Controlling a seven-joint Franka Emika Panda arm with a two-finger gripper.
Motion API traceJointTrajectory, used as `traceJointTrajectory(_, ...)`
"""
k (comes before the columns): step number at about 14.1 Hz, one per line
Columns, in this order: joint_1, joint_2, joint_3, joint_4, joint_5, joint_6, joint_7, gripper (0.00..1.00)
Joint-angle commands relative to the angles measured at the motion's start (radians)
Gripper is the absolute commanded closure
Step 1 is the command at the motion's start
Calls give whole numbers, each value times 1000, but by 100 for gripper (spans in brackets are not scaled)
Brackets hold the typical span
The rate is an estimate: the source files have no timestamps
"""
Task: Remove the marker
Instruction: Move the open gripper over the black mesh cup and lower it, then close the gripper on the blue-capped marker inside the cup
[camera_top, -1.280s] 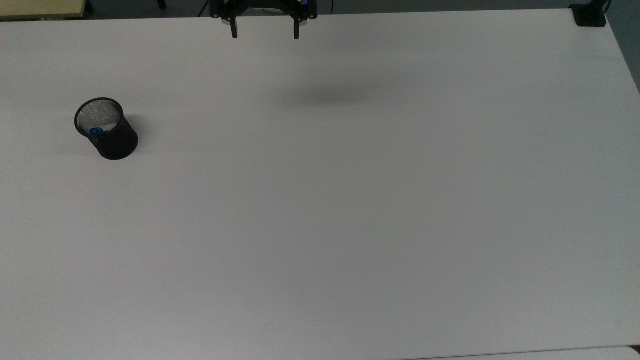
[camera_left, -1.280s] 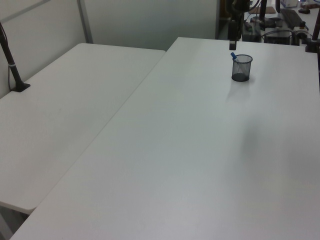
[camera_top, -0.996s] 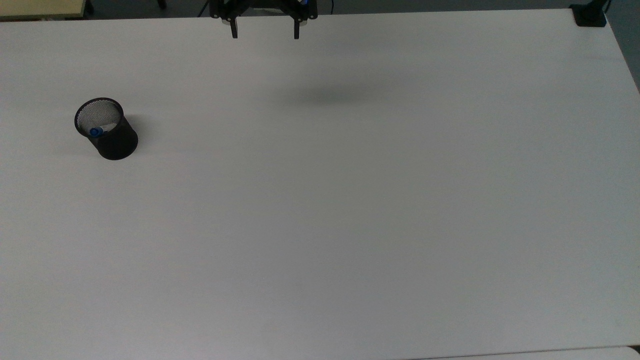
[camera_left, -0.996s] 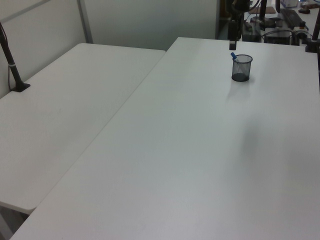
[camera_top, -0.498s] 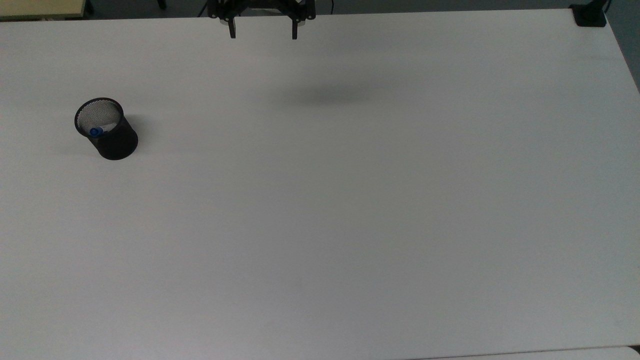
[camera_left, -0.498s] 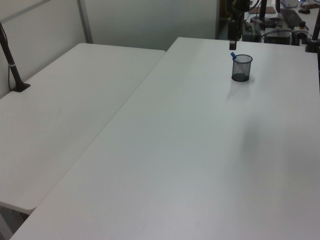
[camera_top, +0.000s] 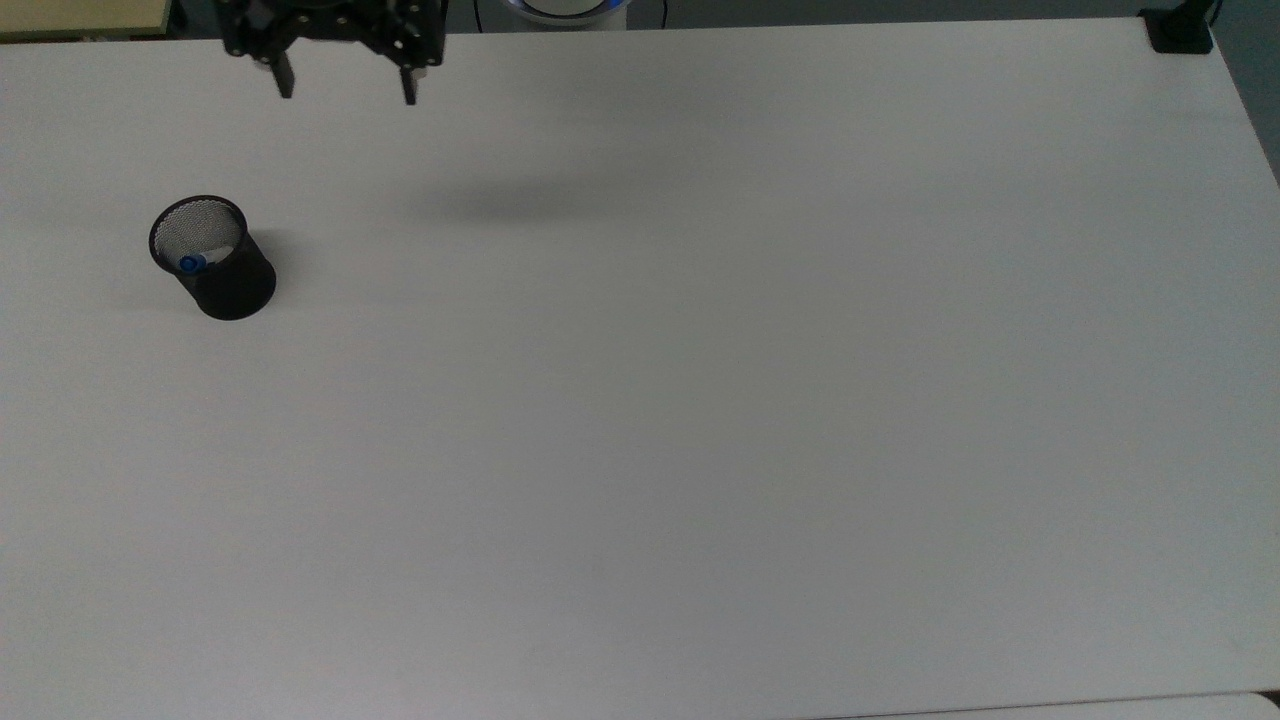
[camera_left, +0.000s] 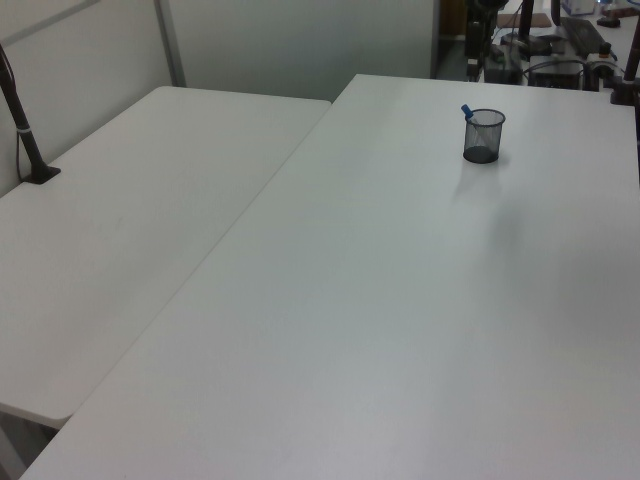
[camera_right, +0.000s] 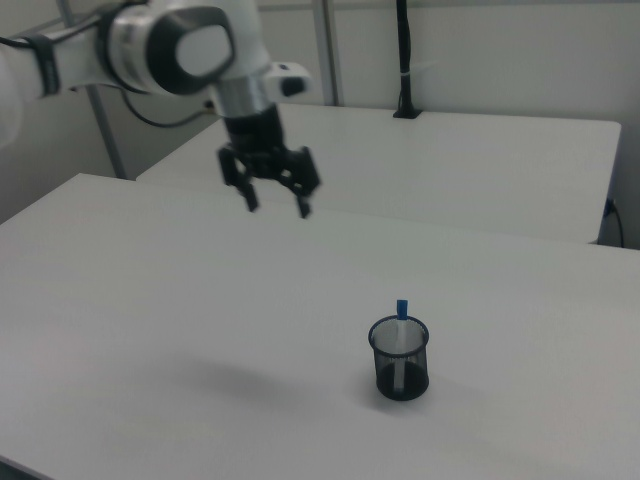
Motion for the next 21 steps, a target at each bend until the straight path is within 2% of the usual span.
traceJointTrajectory(1,-105,90,3,-16,-3,142,-128,0)
traceJointTrajectory(4,-166,156,1,-17,-3,242,-156,1)
traceJointTrajectory(7,-189,220,1,-16,-5,326,-175,16)
traceJointTrajectory(8,-193,246,0,-17,-5,365,-175,25)
traceJointTrajectory(9,-194,260,0,-16,-5,382,-176,30)
traceJointTrajectory(11,-205,277,0,-17,-17,400,-178,37)
traceJointTrajectory(15,-219,299,0,-17,-39,422,-225,42)
traceJointTrajectory(16,-220,299,0,-17,-39,422,-230,45)
traceJointTrajectory(20,-220,300,0,-24,-39,422,-238,71)
traceJointTrajectory(21,-220,300,0,-25,-39,422,-238,73)
